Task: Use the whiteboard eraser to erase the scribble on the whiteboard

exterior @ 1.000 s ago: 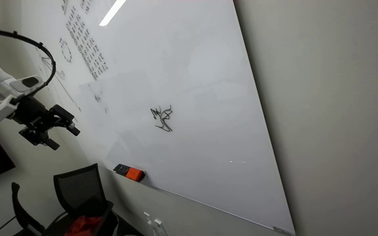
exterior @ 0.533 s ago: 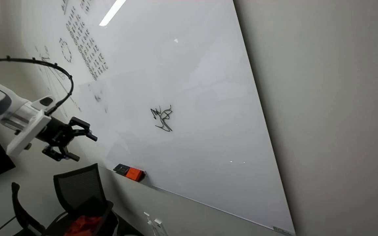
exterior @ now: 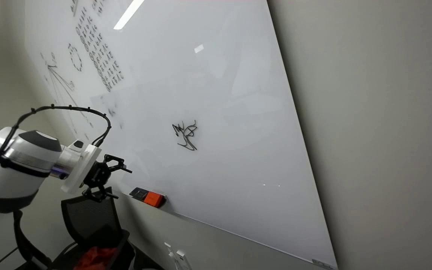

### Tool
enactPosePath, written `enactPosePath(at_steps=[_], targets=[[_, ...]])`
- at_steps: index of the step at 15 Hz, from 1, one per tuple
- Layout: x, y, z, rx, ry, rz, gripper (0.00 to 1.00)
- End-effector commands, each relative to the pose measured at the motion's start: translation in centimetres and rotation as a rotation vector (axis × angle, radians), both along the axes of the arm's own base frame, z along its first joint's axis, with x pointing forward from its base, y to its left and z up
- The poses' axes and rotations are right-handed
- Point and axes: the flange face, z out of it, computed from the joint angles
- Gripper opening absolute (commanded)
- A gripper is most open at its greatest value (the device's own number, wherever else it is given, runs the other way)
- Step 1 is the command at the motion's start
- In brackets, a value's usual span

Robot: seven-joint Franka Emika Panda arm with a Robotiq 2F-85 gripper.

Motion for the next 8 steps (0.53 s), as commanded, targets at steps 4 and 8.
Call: enactPosePath(at_steps=[4, 8], targets=[[1.8, 0.0, -2.3, -0.069, 0.013, 0.067, 1.00], [2.2, 0.0, -2.4, -0.070, 0.012, 0.070, 1.00]])
